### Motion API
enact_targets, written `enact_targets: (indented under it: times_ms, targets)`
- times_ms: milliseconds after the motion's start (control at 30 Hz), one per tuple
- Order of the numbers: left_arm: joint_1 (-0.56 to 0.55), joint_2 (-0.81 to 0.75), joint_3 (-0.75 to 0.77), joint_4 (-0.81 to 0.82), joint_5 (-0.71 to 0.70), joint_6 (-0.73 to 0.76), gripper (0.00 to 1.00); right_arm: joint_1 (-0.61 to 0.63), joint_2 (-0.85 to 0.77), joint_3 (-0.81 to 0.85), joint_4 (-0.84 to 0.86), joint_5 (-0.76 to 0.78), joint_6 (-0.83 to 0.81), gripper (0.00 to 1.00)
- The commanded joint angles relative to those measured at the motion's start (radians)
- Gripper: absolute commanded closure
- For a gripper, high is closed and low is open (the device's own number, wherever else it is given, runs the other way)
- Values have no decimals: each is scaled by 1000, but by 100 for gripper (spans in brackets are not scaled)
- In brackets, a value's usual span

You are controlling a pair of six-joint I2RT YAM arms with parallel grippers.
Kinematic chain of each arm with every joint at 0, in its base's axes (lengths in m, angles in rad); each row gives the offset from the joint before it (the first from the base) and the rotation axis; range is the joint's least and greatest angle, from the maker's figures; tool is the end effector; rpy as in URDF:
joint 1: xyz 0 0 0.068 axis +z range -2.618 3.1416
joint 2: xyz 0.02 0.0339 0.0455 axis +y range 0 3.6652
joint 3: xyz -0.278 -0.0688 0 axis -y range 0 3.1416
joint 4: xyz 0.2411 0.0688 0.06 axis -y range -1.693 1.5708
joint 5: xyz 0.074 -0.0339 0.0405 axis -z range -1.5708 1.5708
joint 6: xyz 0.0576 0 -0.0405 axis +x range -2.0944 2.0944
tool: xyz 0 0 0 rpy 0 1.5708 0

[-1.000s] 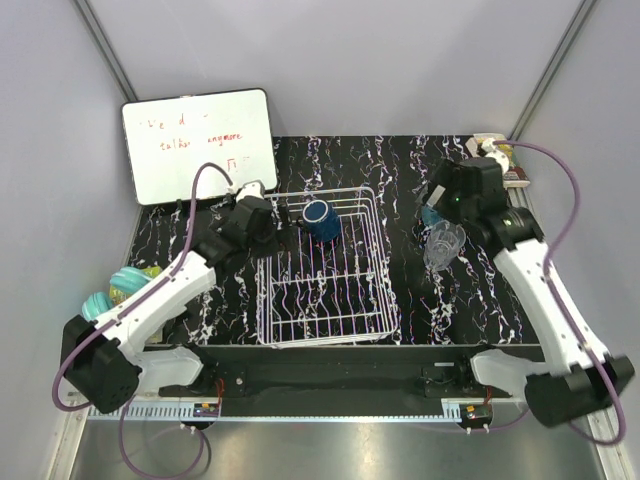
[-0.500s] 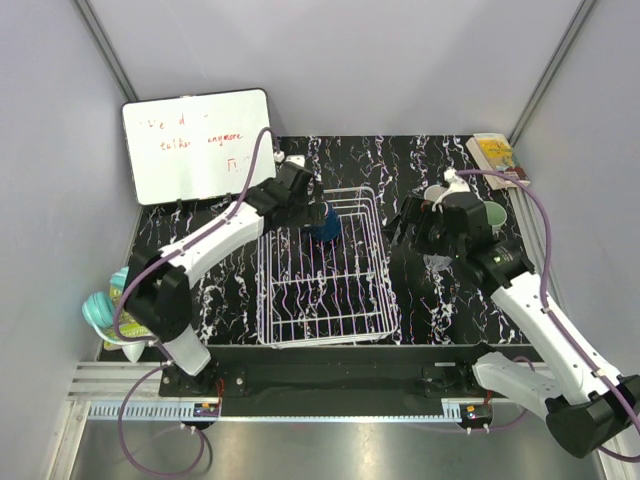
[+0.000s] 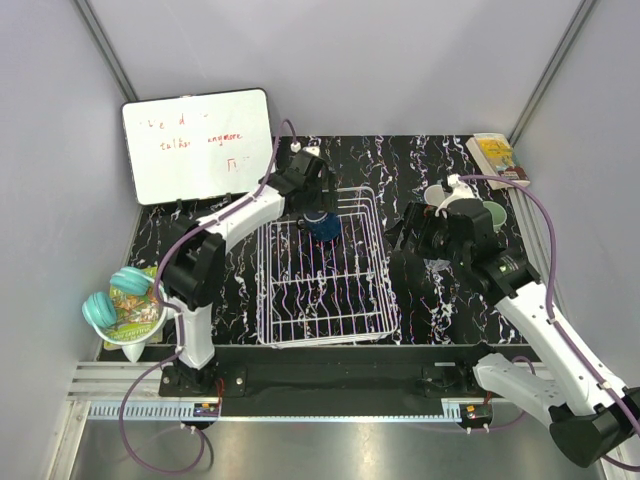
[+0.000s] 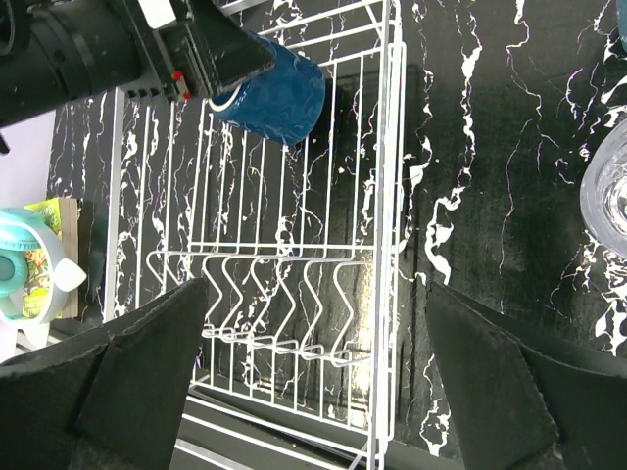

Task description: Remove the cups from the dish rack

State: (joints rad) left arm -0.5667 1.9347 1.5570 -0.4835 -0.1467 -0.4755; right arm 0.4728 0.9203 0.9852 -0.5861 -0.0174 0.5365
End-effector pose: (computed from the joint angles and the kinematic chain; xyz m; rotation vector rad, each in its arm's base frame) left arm 0.3846 -0.2348 0.2408 0.0449 2.4409 -0.2946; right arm 0.1798 0.0931 0.3447 0.0578 2.1536 0.6195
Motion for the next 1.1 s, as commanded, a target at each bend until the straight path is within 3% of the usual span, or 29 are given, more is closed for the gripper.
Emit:
enact_targets:
  times_ms: [0, 333, 633, 700, 767, 833, 1067]
  targets:
    - [33, 40, 31, 37, 10, 14, 1, 9, -2, 9, 45, -19, -23, 0]
    - [39, 125, 69, 36, 53, 26, 1, 9, 22, 6, 46, -16, -15, 0]
    - [22, 118, -6, 40, 62, 46, 2, 9, 28, -13, 55, -7, -7, 0]
    - [16, 103, -24, 48, 64, 54, 11, 9, 28, -19, 57, -3, -6, 0]
    - [10, 87, -44, 49, 49, 55, 49, 9, 28, -22, 58, -1, -4, 0]
    - [8, 70, -58, 48, 21, 48, 100, 9, 28, -22, 60, 0, -1, 0]
    - [8, -22, -89, 46, -19, 38, 100, 9, 12, -20, 58, 11, -3, 0]
